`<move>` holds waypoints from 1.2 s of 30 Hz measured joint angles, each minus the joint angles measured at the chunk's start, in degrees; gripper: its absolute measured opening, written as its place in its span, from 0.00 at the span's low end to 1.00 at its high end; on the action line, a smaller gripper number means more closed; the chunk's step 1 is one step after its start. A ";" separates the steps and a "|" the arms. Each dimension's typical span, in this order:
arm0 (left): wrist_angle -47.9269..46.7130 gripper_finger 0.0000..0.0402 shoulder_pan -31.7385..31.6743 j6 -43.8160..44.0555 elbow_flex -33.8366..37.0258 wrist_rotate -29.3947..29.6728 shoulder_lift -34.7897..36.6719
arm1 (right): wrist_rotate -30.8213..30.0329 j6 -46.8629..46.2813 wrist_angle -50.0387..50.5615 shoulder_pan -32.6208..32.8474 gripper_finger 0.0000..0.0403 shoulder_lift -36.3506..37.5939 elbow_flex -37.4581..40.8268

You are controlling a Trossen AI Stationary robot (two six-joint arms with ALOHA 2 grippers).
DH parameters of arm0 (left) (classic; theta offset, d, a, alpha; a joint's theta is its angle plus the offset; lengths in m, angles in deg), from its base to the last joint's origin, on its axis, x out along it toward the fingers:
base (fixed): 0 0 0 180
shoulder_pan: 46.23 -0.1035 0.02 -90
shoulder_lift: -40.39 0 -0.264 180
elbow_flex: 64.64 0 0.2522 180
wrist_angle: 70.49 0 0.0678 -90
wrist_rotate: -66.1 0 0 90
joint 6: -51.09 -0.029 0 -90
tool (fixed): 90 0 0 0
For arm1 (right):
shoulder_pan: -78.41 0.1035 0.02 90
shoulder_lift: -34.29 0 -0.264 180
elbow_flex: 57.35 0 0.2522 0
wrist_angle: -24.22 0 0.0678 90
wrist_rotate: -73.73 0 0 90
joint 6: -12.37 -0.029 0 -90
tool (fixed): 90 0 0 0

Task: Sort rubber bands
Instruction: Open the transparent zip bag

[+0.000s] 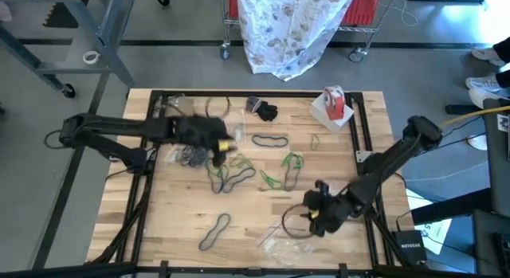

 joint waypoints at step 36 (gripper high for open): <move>42.89 0.43 25.63 34.90 -0.15 6.20 -45.15 | -12.16 42.08 -29.26 -1.56 0.42 -26.25 -0.33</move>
